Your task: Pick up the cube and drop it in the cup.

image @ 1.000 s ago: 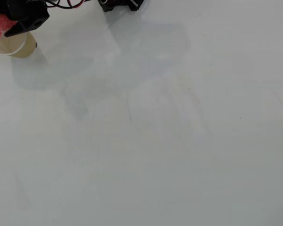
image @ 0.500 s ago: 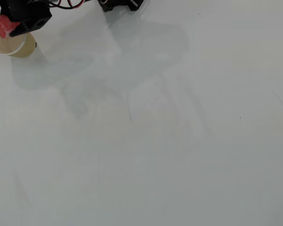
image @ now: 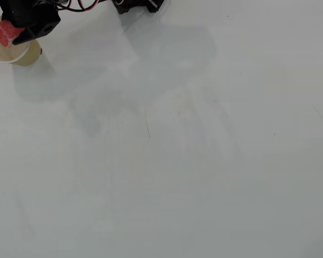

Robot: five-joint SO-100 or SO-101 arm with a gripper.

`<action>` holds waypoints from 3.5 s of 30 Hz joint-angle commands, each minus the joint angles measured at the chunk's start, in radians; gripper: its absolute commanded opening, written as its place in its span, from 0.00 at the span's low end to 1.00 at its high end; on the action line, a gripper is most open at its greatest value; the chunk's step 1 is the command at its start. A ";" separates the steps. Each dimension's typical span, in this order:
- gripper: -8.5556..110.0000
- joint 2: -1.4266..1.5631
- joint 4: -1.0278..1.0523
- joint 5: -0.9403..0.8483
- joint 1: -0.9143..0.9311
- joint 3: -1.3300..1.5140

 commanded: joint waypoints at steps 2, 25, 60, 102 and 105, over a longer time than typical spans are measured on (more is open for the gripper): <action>0.21 0.006 -0.014 0.005 -0.008 -0.137; 0.32 0.006 -0.014 0.005 -0.009 -0.137; 0.08 0.201 -0.213 -0.003 -0.529 0.040; 0.07 0.695 0.560 0.005 -1.172 0.627; 0.07 0.696 0.560 0.012 -1.173 0.634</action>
